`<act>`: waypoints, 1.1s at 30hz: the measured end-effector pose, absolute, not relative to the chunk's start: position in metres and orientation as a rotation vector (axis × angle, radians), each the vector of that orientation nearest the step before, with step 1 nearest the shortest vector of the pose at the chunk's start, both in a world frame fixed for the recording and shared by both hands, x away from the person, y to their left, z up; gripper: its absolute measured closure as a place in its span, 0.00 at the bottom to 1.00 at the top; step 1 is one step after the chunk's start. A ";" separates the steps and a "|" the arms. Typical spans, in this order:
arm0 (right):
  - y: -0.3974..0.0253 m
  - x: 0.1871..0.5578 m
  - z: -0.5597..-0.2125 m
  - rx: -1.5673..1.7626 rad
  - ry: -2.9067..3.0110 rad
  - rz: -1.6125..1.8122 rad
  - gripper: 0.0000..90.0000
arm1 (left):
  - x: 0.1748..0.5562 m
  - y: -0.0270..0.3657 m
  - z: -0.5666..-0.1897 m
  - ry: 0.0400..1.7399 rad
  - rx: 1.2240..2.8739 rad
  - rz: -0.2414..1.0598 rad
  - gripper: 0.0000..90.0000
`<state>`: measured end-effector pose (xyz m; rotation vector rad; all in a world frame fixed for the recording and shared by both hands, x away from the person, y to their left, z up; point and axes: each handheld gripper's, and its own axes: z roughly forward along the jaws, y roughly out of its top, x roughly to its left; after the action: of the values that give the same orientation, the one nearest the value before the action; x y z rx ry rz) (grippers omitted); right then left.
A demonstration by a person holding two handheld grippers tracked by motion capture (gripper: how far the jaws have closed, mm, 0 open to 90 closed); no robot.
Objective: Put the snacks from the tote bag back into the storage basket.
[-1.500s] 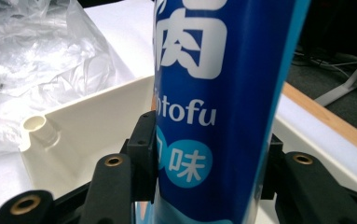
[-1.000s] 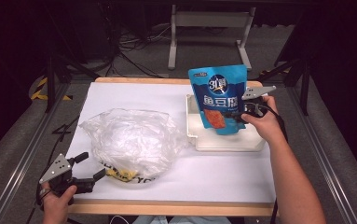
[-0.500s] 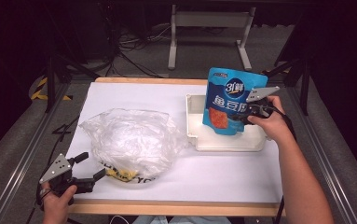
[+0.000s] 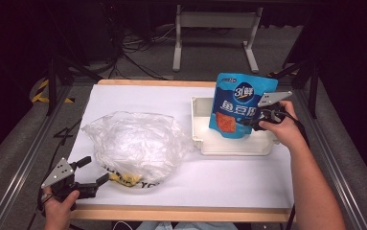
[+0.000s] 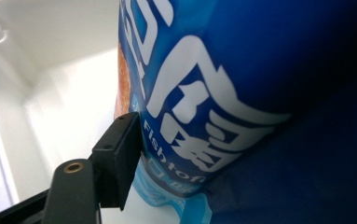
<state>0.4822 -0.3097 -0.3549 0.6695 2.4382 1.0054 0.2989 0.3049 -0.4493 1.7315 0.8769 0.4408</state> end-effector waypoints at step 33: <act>-0.335 0.426 -0.323 0.909 2.190 1.101 0.14 | 0.299 0.305 -0.449 0.875 1.731 0.441 0.07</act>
<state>0.4264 -0.3345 -0.3231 0.9087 2.1904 1.1011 0.2991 0.3046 -0.4491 1.7312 0.8747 0.4406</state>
